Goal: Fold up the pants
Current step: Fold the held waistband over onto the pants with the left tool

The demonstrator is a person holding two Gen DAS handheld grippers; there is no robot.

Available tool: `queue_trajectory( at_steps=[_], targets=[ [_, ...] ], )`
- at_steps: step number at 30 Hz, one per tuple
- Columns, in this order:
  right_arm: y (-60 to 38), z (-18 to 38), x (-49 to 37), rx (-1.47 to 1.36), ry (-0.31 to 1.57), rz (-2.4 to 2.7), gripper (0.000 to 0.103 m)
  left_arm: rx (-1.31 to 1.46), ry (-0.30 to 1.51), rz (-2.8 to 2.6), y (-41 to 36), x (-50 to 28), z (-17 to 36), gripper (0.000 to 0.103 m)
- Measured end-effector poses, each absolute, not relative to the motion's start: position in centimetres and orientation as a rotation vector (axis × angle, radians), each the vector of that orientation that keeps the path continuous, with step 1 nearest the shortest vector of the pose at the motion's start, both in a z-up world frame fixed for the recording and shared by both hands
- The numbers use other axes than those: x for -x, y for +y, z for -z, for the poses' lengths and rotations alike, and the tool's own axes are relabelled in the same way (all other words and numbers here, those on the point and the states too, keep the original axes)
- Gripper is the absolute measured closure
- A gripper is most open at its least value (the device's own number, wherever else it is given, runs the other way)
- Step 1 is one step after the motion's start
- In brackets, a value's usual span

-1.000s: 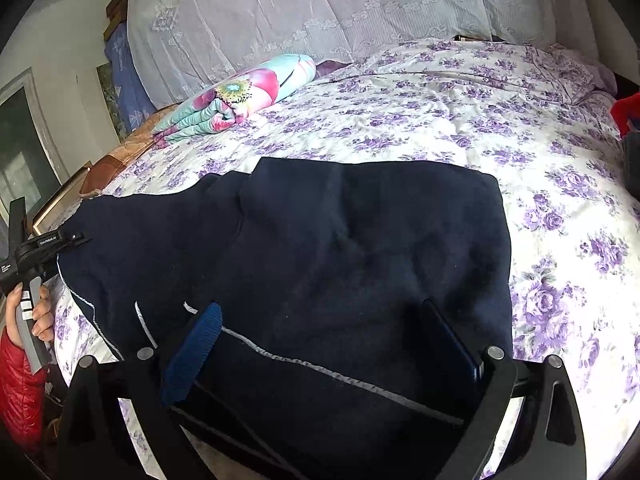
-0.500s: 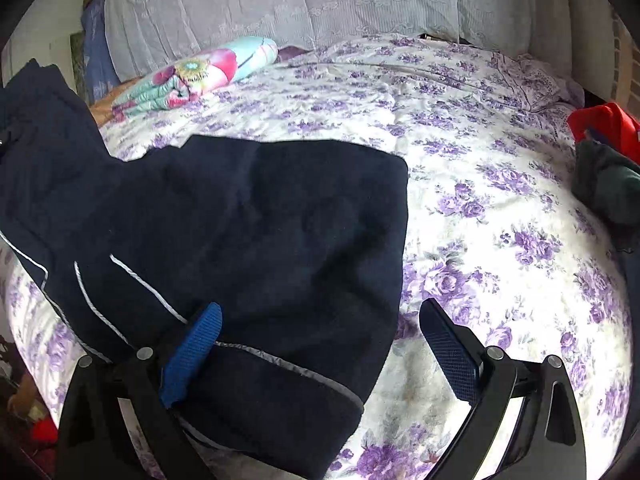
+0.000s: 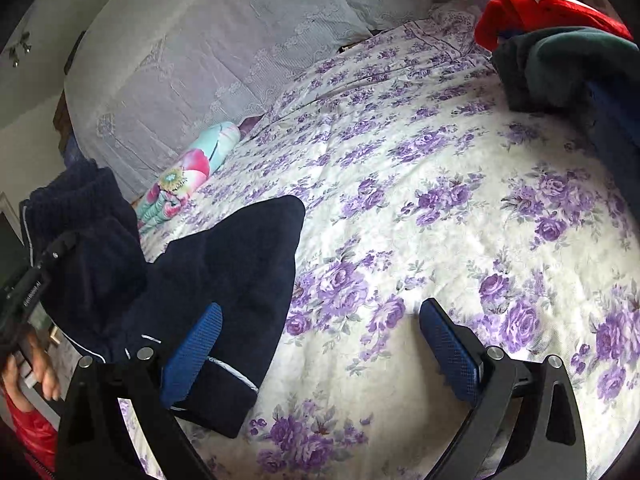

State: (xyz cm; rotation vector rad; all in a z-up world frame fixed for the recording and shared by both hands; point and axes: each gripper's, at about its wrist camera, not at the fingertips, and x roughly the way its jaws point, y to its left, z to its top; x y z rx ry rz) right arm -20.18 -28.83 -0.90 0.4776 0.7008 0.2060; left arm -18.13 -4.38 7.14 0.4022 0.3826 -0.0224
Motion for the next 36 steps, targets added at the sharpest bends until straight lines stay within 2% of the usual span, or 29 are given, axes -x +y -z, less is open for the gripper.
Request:
queue_trajectory(
  at_steps=[8, 15, 16, 18, 19, 22, 31, 36],
  targets=[
    [-29.0, 0.9, 20.3, -0.493, 0.689, -0.233, 0.003, -0.584, 0.455, 0.069, -11.6, 17.8, -1.4, 0.084],
    [-29.7, 1.1, 20.7, -0.528, 0.677, -0.243, 0.003, -0.688, 0.481, 0.101, -13.5, 19.2, 2.6, 0.084],
    [-29.7, 1.1, 20.7, -0.527, 0.677, -0.242, 0.003, -0.691, 0.487, 0.116, -13.5, 19.4, 2.7, 0.079],
    [-29.8, 1.1, 20.7, -0.528, 0.675, -0.242, 0.003, -0.677, 0.511, 0.185, -13.4, 19.8, 2.6, 0.053],
    [-29.7, 1.1, 20.7, -0.528, 0.675, -0.241, 0.004, -0.657, 0.518, 0.224, -13.3, 20.2, 2.4, 0.032],
    [-29.7, 1.1, 20.7, -0.526, 0.674, -0.239, 0.004, -0.644, 0.448, 0.247, -12.8, 21.9, 1.6, 0.016],
    [-28.7, -0.5, 21.6, -0.478, 0.576, -0.28, 0.004, -0.336, 0.462, 0.132, -2.1, 21.5, -3.1, 0.008],
    [-23.8, -4.8, 21.2, -0.304, 0.506, -0.341, 0.006, -0.245, 0.586, 0.065, 2.0, 18.7, -1.0, 0.008]
  ],
)
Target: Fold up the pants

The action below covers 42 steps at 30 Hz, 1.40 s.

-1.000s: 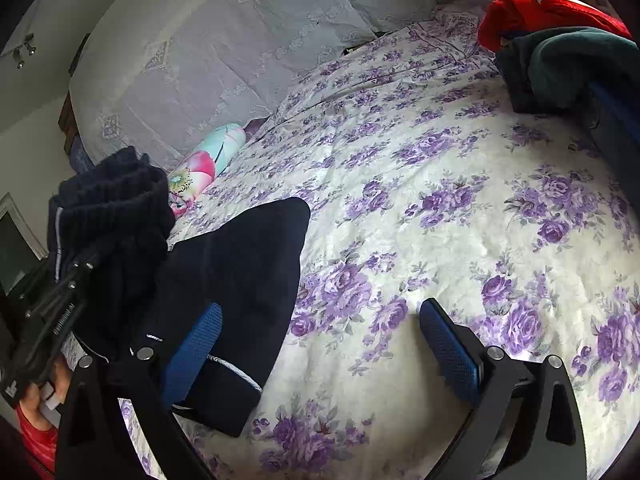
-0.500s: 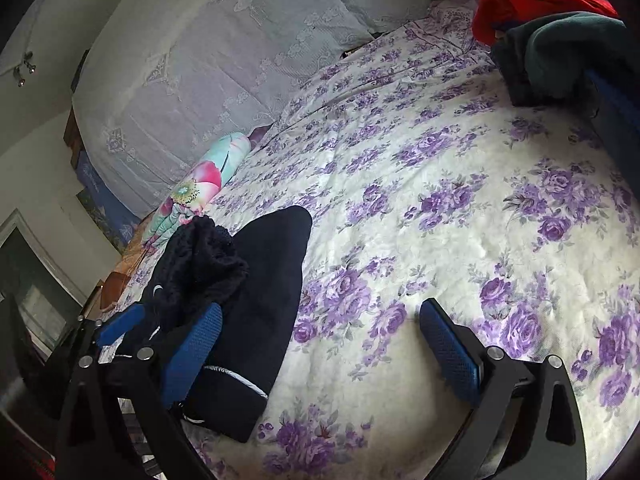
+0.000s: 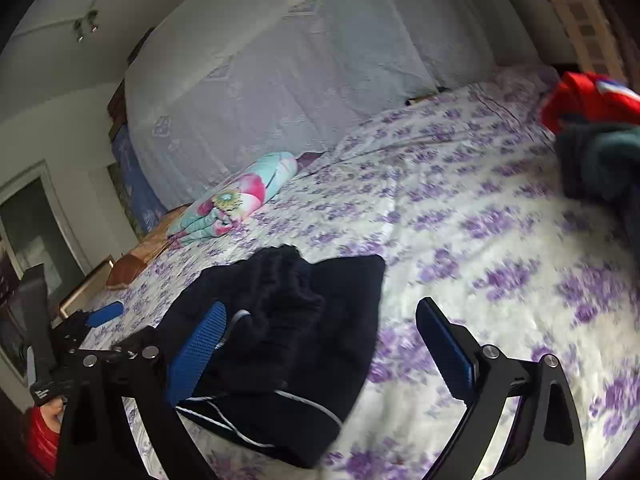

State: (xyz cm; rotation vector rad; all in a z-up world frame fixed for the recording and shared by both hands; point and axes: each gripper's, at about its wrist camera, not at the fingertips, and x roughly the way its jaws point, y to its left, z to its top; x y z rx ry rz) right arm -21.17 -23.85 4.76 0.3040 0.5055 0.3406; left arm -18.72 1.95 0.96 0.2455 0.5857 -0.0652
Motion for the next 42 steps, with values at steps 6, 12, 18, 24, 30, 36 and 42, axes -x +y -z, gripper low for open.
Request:
queue_trajectory(
  at_steps=[6, 12, 18, 24, 30, 36, 42],
  targets=[
    [-17.8, -7.0, 16.6, -0.124, 0.569, -0.32, 0.004, -0.2, 0.635, 0.085, 2.9, 17.7, 3.6, 0.005],
    [-18.6, -0.9, 14.4, 0.013, 0.717, -0.19, 0.004, 0.11, 0.786, 0.278, 7.6, 15.7, 4.6, 0.004],
    [-20.3, -3.1, 15.6, -0.124, 0.703, -0.195, 0.004, 0.255, 0.808, 0.344, 9.7, 15.7, 5.7, 0.004],
    [-15.2, -7.8, 15.3, -0.012, 0.579, -0.27, 0.004, 0.258, 0.804, 0.342, 9.7, 16.0, 5.8, 0.004],
    [-13.7, -0.6, 11.2, 0.104, 0.787, -0.206, 0.004, 0.258, 0.809, 0.347, 9.8, 15.9, 5.8, 0.004],
    [-16.5, -3.3, 14.8, 0.007, 0.721, -0.241, 0.004, 0.257, 0.799, 0.336, 9.9, 16.1, 5.4, 0.004],
    [-18.7, -1.4, 16.7, 0.001, 0.734, -0.24, 0.003, 0.126, 0.612, 0.233, 9.8, 16.6, 1.2, 0.005]
  ],
)
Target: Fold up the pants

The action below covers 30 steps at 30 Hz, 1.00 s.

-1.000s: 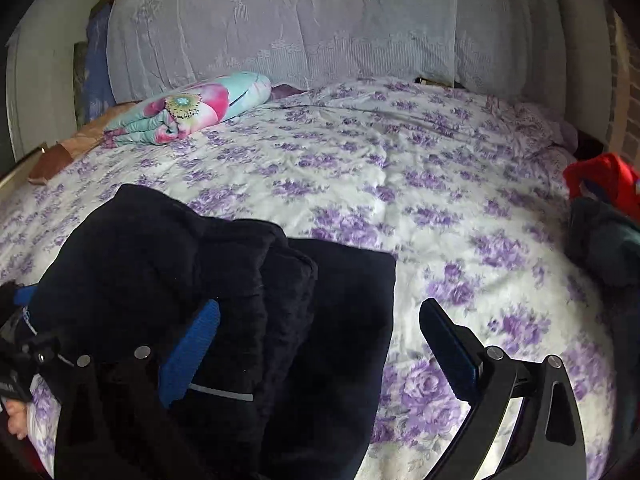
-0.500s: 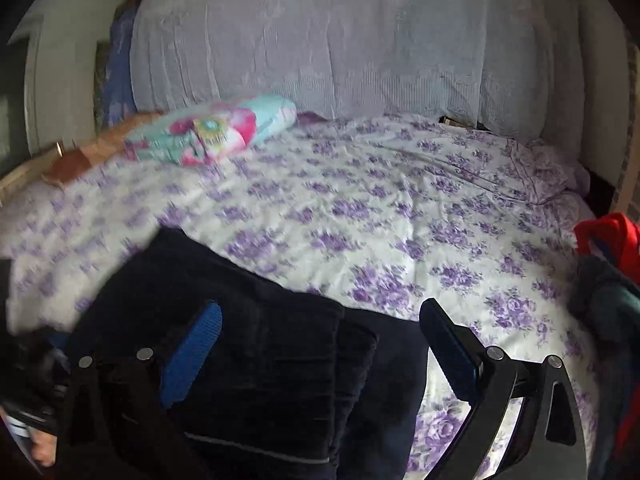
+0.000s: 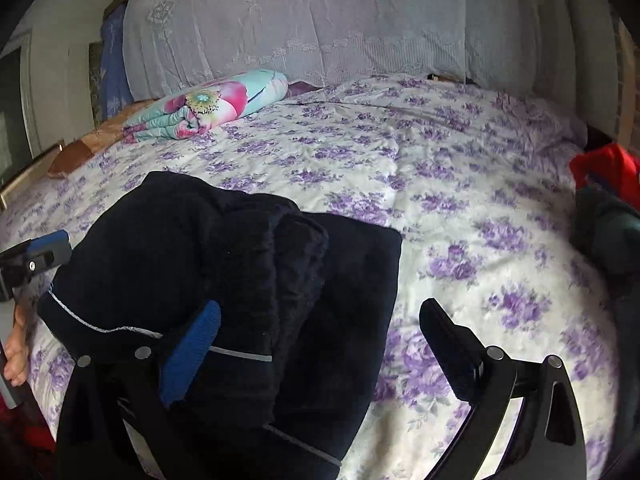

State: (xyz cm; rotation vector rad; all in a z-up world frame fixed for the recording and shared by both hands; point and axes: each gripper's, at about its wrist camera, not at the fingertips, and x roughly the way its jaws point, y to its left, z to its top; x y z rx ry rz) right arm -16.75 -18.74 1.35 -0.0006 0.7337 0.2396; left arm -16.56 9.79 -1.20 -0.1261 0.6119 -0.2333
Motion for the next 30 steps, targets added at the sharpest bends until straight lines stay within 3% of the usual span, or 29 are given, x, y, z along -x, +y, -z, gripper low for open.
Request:
queue_trajectory(
  at_steps=[3, 6, 12, 16, 30],
  targets=[
    [-20.7, 0.1, 15.1, -0.191, 0.81, -0.313, 0.003, 0.101, 0.667, 0.232, 9.0, 14.5, 1.4, 0.005],
    [-22.0, 1.1, 14.6, -0.329, 0.831, -0.362, 0.003, 0.111, 0.847, 0.275, 7.9, 12.1, 5.5, 0.004],
    [-22.4, -2.3, 18.8, -0.283, 0.561, -0.275, 0.003, 0.246, 0.856, 0.332, 9.7, 11.5, 5.4, 0.004],
    [-22.1, 0.5, 15.4, -0.275, 0.809, -0.177, 0.003, 0.23, 0.856, 0.322, 9.3, 11.4, 5.4, 0.004],
    [-23.6, 1.6, 15.8, -0.425, 0.81, -0.241, 0.003, 0.24, 0.857, 0.324, 9.6, 11.1, 5.8, 0.004]
  ],
)
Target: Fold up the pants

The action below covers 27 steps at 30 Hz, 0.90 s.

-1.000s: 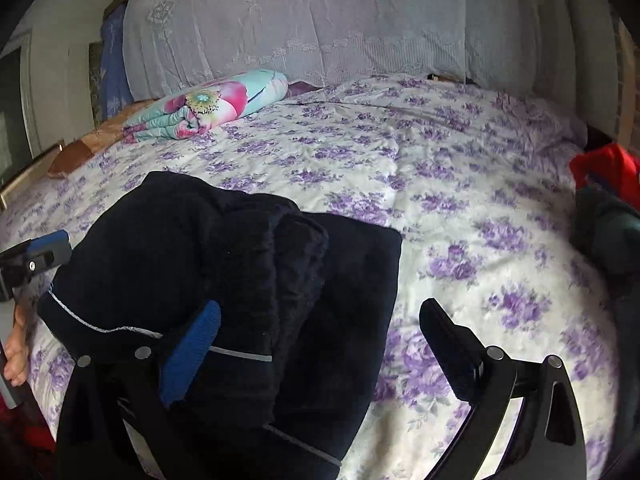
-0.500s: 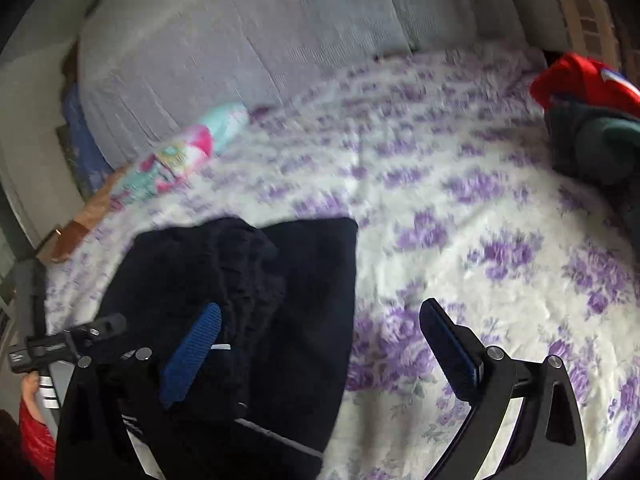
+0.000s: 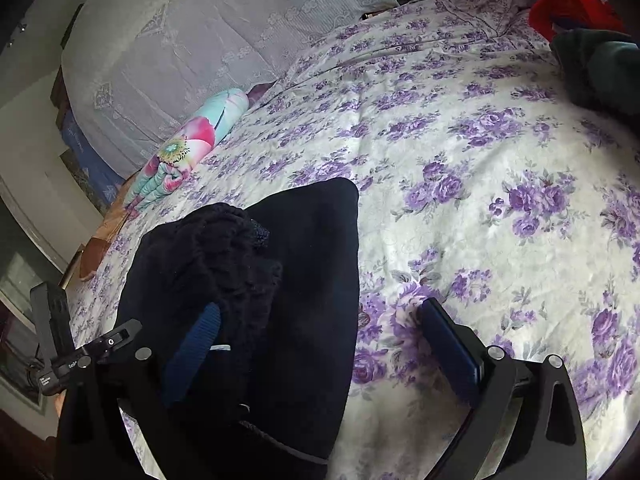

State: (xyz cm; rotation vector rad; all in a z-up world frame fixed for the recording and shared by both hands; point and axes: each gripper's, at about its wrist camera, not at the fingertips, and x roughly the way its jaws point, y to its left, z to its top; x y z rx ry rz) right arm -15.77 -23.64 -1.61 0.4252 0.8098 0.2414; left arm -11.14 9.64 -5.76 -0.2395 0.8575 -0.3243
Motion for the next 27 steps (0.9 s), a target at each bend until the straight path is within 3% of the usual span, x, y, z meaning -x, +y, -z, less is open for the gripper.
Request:
queue_trajectory(
  at_steps=[27],
  targets=[
    [-24.25, 2.03, 15.5, -0.49, 0.8, -0.271, 0.003, 0.255, 0.855, 0.333, 9.65, 11.14, 5.62, 0.004]
  ],
)
